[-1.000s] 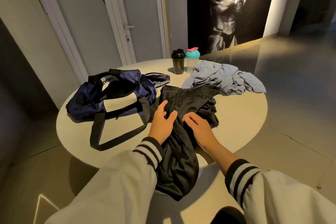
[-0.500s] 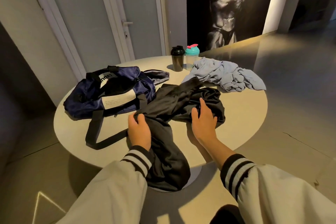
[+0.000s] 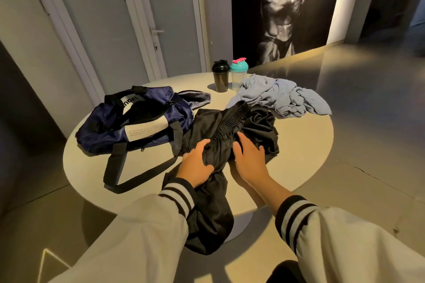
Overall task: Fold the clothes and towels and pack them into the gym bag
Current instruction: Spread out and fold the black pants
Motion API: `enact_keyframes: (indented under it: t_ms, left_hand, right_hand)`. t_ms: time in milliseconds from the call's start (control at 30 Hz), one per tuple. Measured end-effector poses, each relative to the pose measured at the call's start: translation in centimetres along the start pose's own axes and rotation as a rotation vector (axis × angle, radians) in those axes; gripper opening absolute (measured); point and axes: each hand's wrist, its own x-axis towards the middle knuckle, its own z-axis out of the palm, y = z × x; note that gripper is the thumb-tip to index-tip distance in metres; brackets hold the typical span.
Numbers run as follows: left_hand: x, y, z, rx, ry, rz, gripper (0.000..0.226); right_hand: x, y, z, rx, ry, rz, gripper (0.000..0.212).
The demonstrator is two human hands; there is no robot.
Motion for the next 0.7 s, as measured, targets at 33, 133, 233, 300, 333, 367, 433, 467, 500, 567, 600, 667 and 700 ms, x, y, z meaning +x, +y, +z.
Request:
enact_keyframes:
  t_ms: [33,133,233,300,333,367,433,467,500,567,600,667,700]
  left_hand:
    - [-0.3,-0.2,-0.1,0.030,-0.009,-0.008,0.071]
    - [-1.5,-0.3,-0.4,0.014,-0.044,-0.072,0.056]
    - [-2.4,0.4,-0.8,-0.002,0.006,-0.038,0.059]
    - [-2.7,0.6,-0.6,0.154,0.157,0.002,0.049]
    - [-2.8,0.7,-0.5,0.219,0.199,0.029,0.035]
    - [-2.9,0.7,-0.3,0.248,0.174,0.047,0.032]
    - [-3.2,0.3,0.3,0.238,0.026,0.027,0.058]
    - [-3.3,0.0,0.6,0.211,-0.014,0.011,0.069]
    - [-3.4,-0.4,0.8,0.180,-0.020,0.018,0.074]
    - [-3.7,-1.0,0.8,0.075,0.027,0.046,0.068]
    - [-4.1,-1.1,0.7,0.013,0.063,0.055,0.060]
    - [-5.2,-1.2,0.4,-0.133,0.208,0.051,0.044]
    - [-5.9,-1.5,0.1,-0.203,0.306,0.039,0.037]
  right_hand:
    - [0.2,0.1,0.0,-0.001,0.035,0.041,0.051]
    - [0.4,0.2,0.0,-0.082,0.080,0.104,0.055]
    - [-0.2,0.1,-0.2,-0.108,0.064,0.046,0.053]
    - [-0.8,0.0,-0.4,-0.094,0.062,-0.013,0.049]
    - [-1.1,0.0,-0.5,-0.105,0.060,-0.045,0.047]
    - [-1.3,0.0,-0.5,-0.129,0.060,-0.078,0.046]
    - [-1.8,0.0,-0.4,-0.172,0.085,-0.155,0.046]
    - [-2.0,-0.1,-0.4,-0.183,0.102,-0.185,0.048]
    - [-2.2,-0.1,-0.4,-0.189,0.102,-0.199,0.050]
    - [-2.6,-0.3,-0.7,-0.199,0.043,-0.213,0.047]
    - [-2.8,-0.4,-0.8,-0.194,-0.004,-0.227,0.045]
    - [-3.5,-0.6,-1.0,-0.167,-0.089,-0.266,0.044]
    - [-3.9,-0.7,-1.0,-0.144,-0.121,-0.283,0.044]
